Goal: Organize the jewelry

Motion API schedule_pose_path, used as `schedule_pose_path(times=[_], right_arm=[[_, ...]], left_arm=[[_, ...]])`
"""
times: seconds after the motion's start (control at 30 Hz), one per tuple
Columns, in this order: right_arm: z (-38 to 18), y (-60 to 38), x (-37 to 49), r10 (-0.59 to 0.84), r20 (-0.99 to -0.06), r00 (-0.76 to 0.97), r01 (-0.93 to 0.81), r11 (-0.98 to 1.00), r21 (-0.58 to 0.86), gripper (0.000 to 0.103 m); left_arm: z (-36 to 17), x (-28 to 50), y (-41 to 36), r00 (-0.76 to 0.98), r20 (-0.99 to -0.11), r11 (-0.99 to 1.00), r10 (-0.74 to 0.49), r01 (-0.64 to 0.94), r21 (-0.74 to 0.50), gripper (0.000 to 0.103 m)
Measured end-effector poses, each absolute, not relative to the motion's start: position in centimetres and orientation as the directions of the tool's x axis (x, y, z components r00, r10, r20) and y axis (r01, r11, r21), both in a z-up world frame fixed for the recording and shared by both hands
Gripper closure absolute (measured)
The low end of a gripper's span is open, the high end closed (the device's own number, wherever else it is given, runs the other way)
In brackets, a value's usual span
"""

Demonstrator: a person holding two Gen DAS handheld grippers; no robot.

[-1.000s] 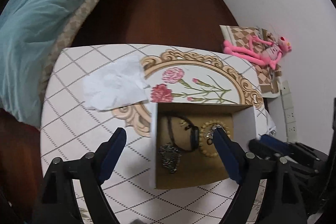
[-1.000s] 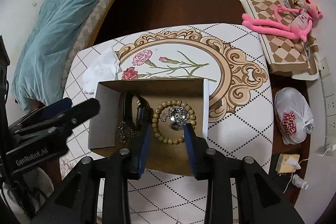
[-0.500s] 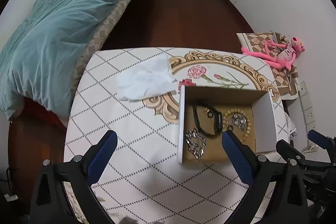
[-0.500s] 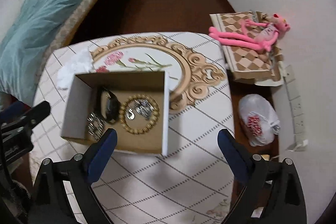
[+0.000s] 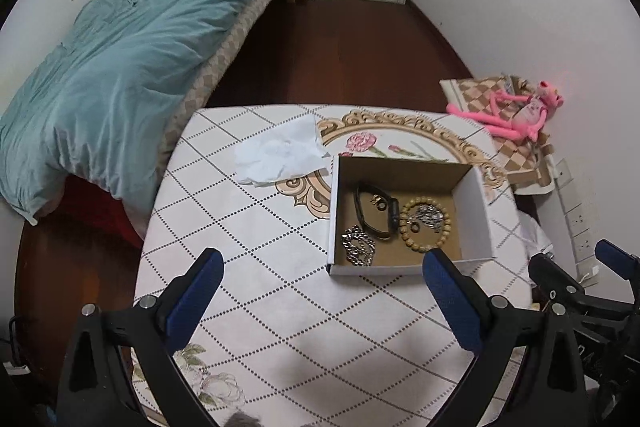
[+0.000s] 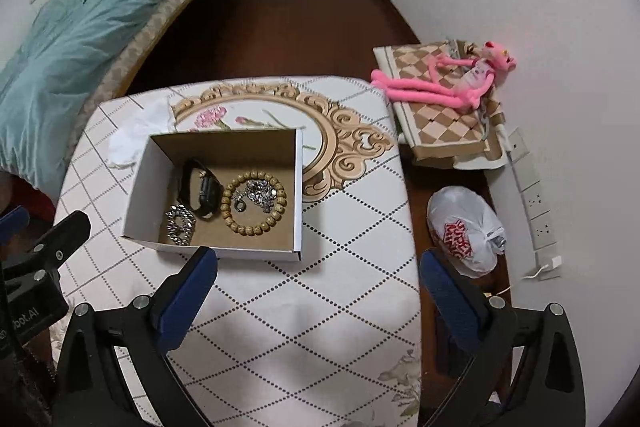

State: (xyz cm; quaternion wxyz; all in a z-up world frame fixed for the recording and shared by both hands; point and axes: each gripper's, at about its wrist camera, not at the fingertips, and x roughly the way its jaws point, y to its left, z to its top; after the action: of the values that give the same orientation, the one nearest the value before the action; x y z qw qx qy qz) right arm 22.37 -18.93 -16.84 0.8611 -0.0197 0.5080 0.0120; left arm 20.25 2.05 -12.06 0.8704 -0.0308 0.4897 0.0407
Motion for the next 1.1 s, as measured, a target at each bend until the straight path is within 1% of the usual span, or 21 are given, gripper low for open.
schedule_pose_path(times=[0.17,0.4,0.63,0.87,1.1], right_arm=[[-12.8,-20.0,19.1,0.004,-0.832,0.554,-0.024,1.0,-0.011,0.001],[-7.4,-20.8,13.3,0.011,-0.761,0.649,-0.016,1.0,0.001,0.0],[-3.2,-21.0,7.9,-0.009,-0.688,0.726,-0.01,1.0,-0.023,0.0],[-0.7,-20.7,4.6,0.005,-0.653,0.757,-0.022,1.0,-0.017,0.0],[0.3,-20.8,3.2,0.027,-0.653,0.757,-0.037,0.999,-0.002,0.0]], left_arm=[[-8.4,17.0,1.7,0.574,-0.818,0.996,0.038,-0.092,-0.018,0.001],[-3.5,11.7,1.3,0.651,-0.756,0.994,0.067,-0.109,-0.006,0.001],[-0.6,7.8,1.5,0.7,-0.709,0.993,0.087,-0.114,0.009,0.001],[1.5,5.1,1.6,0.721,-0.689,0.994,0.076,-0.11,-0.006,0.001],[2.2,4.5,1.1,0.722,-0.688,0.996,0.072,-0.093,0.007,0.001]])
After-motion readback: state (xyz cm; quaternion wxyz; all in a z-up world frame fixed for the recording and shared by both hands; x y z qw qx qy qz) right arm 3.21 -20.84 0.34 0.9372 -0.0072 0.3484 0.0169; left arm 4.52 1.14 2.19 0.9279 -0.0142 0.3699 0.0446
